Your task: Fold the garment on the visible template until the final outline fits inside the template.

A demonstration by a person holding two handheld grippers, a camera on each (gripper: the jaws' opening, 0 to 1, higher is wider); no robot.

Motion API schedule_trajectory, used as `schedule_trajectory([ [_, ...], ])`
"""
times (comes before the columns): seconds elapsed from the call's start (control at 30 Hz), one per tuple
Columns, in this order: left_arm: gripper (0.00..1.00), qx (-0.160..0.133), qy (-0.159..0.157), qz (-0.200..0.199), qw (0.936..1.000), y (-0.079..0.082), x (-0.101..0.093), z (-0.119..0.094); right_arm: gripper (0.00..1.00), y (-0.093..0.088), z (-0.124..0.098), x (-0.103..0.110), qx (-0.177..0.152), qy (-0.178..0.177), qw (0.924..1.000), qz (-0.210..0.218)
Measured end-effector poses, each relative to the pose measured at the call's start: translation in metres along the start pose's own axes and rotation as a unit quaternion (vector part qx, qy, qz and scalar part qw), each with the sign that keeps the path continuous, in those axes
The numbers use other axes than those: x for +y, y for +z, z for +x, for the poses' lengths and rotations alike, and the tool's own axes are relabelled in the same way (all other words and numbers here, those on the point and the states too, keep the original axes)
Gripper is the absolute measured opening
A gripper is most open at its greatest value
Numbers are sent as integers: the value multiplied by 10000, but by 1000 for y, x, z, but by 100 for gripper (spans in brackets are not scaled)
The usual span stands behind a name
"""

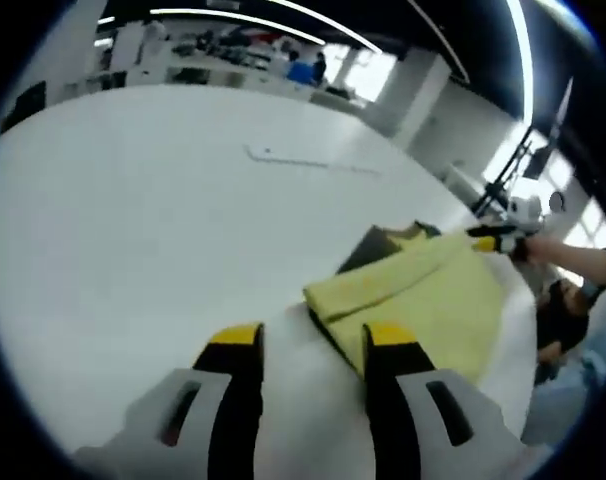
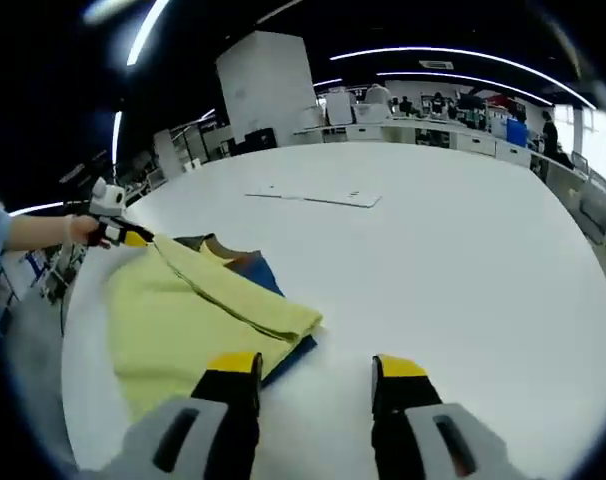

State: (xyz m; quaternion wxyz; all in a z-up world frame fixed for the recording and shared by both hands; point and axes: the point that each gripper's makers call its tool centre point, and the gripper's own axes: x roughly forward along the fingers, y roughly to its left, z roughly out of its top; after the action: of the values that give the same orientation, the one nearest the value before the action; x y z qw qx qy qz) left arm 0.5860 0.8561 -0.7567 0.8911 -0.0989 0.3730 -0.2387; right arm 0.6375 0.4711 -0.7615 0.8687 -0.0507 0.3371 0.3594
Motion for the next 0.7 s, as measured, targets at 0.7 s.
schedule_trajectory([
  [0.7,37,-291,622,94,9976,29,28,25,40,38,32,-18,-407,-392,9984,-52],
])
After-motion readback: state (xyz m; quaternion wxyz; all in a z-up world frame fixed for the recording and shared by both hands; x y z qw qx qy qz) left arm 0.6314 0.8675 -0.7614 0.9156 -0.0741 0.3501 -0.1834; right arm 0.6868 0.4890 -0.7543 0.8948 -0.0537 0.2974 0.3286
